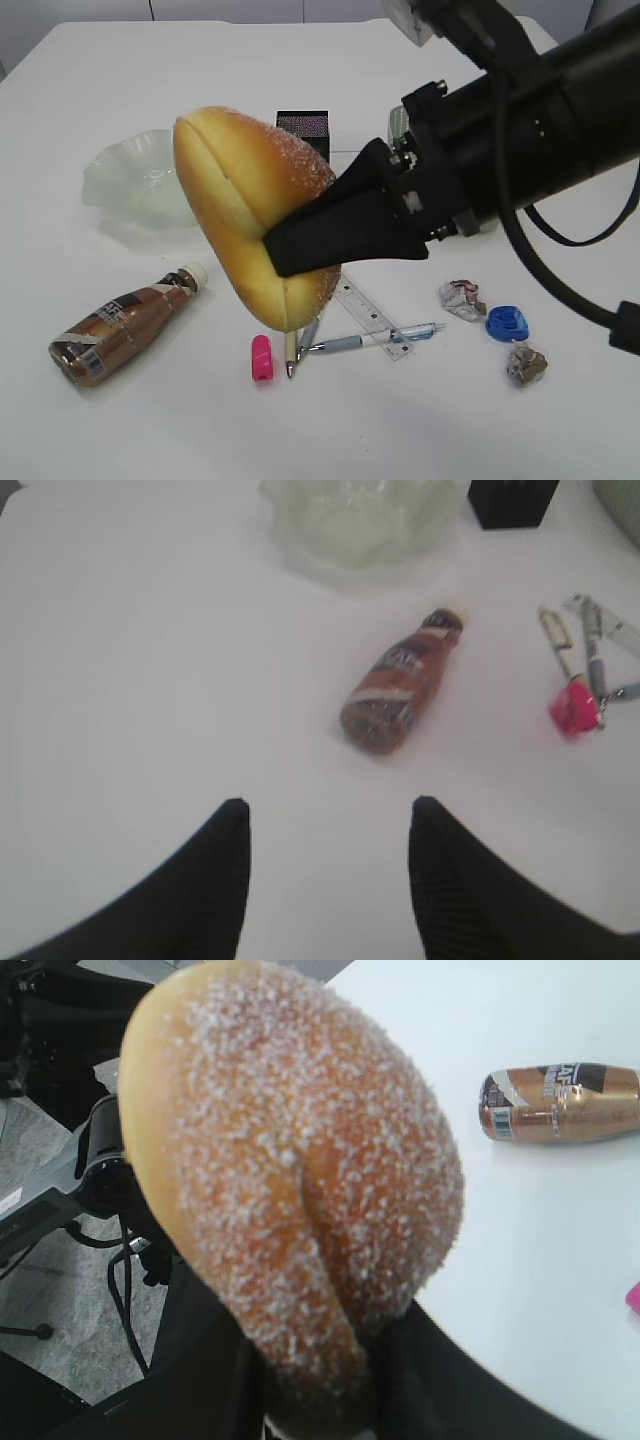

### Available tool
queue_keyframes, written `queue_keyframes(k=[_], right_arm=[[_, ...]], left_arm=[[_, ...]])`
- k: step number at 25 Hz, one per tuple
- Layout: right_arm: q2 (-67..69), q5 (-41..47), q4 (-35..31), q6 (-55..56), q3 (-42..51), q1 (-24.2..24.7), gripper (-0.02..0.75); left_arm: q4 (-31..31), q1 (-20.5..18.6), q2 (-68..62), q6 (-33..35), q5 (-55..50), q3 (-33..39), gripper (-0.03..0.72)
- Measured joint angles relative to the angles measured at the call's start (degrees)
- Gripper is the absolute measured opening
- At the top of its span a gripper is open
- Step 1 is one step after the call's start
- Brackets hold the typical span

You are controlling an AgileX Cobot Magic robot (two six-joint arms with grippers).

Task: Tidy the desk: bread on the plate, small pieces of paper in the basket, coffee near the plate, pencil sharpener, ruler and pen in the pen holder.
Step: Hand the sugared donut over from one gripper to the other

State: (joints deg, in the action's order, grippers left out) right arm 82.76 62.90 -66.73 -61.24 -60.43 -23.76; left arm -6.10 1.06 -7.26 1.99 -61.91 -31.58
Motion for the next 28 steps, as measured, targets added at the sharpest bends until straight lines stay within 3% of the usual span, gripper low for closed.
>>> queue_keyframes(k=[4,10,14,19,28], right_arm=[[0.0,0.51,-1.37,-2.4,0.0,0.0,0.225],[0.0,2.18,-2.26,-3.65,0.0,0.0,0.225],[0.0,4.54,-5.44,-4.89,0.0,0.0,0.225],[0.0,4.88,-9.0,-5.26,0.0,0.0,0.225],[0.0,4.92,-15.16,-5.34,0.0,0.0,0.225]], left_arm=[[-5.5,0.0,-6.0,-0.12,3.1,-5.68,0.372],[-21.44,0.0,-19.21,1.49,7.33,-11.27,0.372],[-38.29,0.0,-28.49,10.84,8.22,-12.04,0.395],[-60.39,0.0,-38.18,26.5,6.57,-12.04,0.474],[-82.14,0.0,-52.07,43.14,-5.56,-12.04,0.503]])
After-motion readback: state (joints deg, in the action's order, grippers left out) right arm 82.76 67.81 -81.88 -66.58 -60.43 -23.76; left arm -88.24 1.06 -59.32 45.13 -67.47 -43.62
